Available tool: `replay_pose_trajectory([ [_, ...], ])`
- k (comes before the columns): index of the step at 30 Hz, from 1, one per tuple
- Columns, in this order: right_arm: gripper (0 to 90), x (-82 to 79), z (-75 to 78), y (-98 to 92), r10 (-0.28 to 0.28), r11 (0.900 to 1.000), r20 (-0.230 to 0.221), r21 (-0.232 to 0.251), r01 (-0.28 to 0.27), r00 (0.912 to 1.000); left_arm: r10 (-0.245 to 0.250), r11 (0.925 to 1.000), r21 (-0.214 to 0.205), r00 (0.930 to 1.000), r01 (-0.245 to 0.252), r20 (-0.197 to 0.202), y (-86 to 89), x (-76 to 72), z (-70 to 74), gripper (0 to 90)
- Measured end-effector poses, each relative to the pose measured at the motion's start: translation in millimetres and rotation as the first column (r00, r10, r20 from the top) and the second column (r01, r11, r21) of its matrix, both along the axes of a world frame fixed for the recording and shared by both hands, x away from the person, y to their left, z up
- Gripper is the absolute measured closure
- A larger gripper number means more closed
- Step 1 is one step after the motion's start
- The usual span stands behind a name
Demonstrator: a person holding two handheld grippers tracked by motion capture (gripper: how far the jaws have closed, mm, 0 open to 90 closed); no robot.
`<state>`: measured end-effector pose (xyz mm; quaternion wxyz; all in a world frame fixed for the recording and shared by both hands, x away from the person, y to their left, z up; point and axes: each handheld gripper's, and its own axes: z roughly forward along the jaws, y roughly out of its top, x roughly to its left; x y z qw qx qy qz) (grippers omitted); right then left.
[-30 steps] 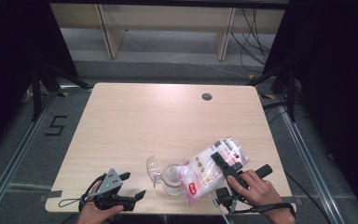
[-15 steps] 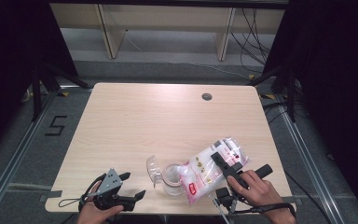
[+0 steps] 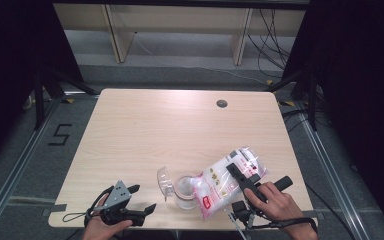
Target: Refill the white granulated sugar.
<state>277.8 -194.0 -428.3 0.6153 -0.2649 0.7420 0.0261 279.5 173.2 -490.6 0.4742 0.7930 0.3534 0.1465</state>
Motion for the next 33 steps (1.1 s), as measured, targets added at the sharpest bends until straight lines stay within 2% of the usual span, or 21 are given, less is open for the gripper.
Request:
replay_pose_trajectory([
  [6, 59.3, -0.8, 2.3, 0.6, 0.001, 0.9998, 0.005, -0.020, -0.001, 1.0000, 0.004, 0.9999, -0.016, 1.0000, -0.004, 0.001, -0.6, 0.0, -0.2, 15.9],
  [11, 59.6, -0.9, 2.4, 0.6, 0.001, 0.9998, 0.004, -0.020, -0.001, 1.0000, 0.000, 1.0000, -0.006, 1.0000, 0.000, 0.000, -0.2, -0.1, 0.0, 15.8],
  [12, 59.6, 0.0, 3.8, 1.9, 0.021, 0.9992, 0.014, -0.035, -0.021, 0.9997, 0.002, 1.0000, -0.009, 1.0000, -0.002, 0.001, -0.4, -0.1, 0.0, 15.8],
  [14, 59.7, -1.2, 2.5, 0.8, 0.000, 0.9998, 0.006, -0.019, 0.000, 1.0000, 0.006, 1.0000, -0.002, 1.0000, -0.006, 0.001, -0.3, -0.7, 0.6, 15.9],
  [16, 59.9, -1.5, 1.9, 0.6, 0.009, 0.9999, 0.020, -0.011, -0.009, 0.9998, -0.006, 0.9999, 0.012, 0.9999, 0.006, 0.014, 0.5, -0.2, 1.2, 15.9],
  [19, 60.1, -1.1, 2.3, 0.7, 0.010, 0.9999, 0.011, -0.012, -0.010, 0.9999, -0.002, 1.0000, -0.003, 1.0000, 0.002, 0.004, -0.5, -0.1, 0.1, 15.9],
  [28, 60.7, -1.1, 3.5, 0.8, 0.005, 0.9998, 0.002, -0.021, -0.005, 1.0000, -0.004, 1.0000, 0.003, 1.0000, 0.004, 0.006, -0.5, -0.8, 0.6, 15.9],
  [33, 60.8, -0.1, 3.0, 0.4, 0.015, 0.9998, 0.006, -0.009, -0.015, 0.9999, -0.001, 1.0000, 0.001, 1.0000, 0.001, 0.006, -0.5, -0.8, 0.5, 15.9],
])
